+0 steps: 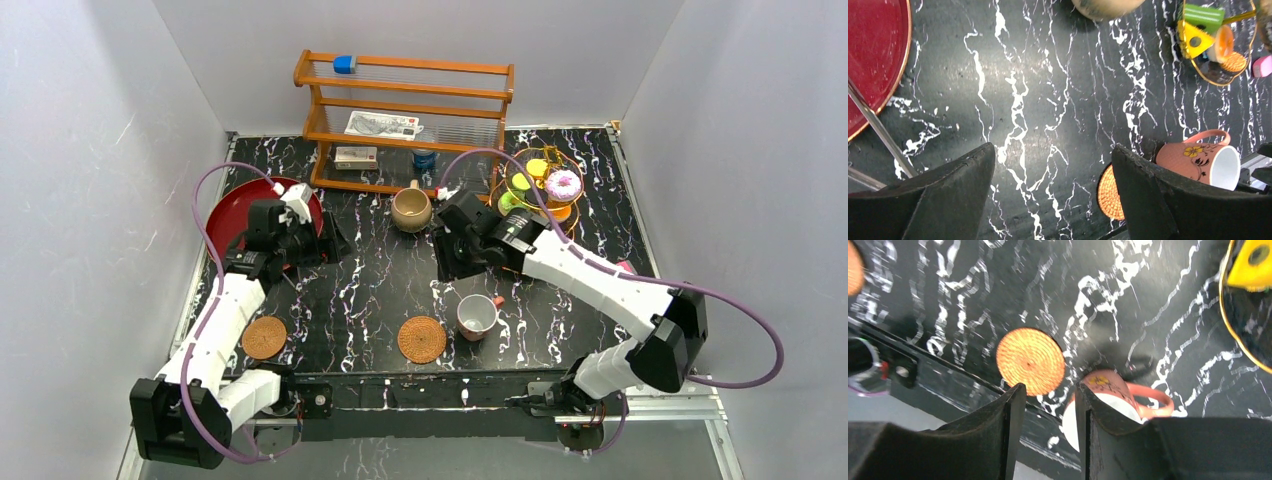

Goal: Serve the afternoon tea
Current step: Pick up the cup at the center of the board.

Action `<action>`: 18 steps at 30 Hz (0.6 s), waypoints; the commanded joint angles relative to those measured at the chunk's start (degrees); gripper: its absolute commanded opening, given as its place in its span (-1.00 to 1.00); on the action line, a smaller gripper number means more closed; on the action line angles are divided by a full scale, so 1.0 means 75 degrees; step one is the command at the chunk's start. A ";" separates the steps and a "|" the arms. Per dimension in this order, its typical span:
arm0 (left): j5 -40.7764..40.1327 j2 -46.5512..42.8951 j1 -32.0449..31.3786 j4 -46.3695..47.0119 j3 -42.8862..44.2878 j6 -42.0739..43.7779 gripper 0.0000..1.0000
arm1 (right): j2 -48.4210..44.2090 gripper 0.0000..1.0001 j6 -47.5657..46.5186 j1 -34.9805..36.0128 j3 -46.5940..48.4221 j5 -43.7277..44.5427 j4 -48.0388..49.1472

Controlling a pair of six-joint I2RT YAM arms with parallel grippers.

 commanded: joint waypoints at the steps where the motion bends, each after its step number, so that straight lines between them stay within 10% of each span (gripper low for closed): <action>1: -0.0134 -0.0421 -0.0094 0.0338 -0.0396 0.0239 0.67 | -0.0067 -0.03 0.0227 0.0135 0.0083 0.0527 -0.1179; 18: 0.0486 0.0030 -0.0204 0.0503 -0.0505 0.0081 0.58 | -0.0345 -0.09 0.0376 0.0134 -0.0997 0.1135 -0.1720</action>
